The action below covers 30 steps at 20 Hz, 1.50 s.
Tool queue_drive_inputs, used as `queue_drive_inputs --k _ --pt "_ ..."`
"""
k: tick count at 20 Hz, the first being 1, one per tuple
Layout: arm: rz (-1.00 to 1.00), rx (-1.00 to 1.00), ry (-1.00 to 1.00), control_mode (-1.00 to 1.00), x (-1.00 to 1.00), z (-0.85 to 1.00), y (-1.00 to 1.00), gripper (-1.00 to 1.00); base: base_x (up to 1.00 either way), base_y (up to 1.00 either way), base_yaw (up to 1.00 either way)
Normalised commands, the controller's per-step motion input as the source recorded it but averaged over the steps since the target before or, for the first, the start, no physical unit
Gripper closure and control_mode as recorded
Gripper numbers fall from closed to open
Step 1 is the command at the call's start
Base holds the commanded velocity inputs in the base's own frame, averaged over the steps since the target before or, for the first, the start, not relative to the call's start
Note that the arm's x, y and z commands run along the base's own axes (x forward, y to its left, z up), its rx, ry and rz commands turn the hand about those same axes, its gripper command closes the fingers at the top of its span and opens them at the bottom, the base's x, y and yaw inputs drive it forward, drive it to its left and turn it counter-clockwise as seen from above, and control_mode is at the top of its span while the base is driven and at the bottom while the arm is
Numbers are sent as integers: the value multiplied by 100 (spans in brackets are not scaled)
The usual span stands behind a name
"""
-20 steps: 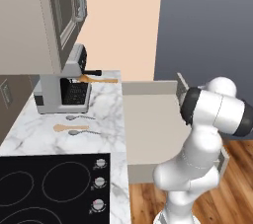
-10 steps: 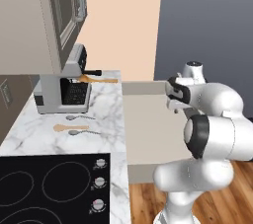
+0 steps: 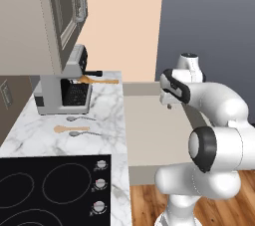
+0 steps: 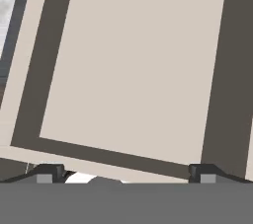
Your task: Organize the utensils by type. Pick up the wooden spoons from the counter and place them in the open cabinet. Then pick up the metallic utensils from the counter and place them in the open drawer.
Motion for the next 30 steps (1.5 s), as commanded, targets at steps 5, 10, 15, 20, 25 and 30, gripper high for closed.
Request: queue_drive_inputs --k 5,10,15,20,25,30 --pt "28 0 2 -100 -21 0 39 -100 0 0 0" --pt "49 0 0 -100 -8 6 48 -100 0 0 0" --pt "47 5 -1 -100 -8 1 40 -100 0 0 0" --pt "23 7 0 -100 23 0 64 -100 0 0 0" --pt "13 0 0 -100 1 0 72 -100 0 0 0" --pt "10 -4 0 -100 0 -2 56 -100 0 0 0"
